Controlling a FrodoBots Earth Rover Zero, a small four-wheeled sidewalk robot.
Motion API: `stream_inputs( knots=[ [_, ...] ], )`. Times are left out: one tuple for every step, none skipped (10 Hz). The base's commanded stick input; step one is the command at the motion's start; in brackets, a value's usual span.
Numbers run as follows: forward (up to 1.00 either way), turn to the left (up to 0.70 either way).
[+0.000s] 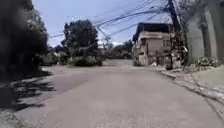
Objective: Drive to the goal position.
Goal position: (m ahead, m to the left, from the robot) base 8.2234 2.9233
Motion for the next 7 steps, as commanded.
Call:
stream_inputs(
  knots=[
    [1.0, -0.3],
    [1.0, -0.27],
    [1.0, -0.25],
    [1.0, -0.22],
    [1.0, -0.19],
    [1.0, -0.17],
    [1.0, -0.14]
  ],
)
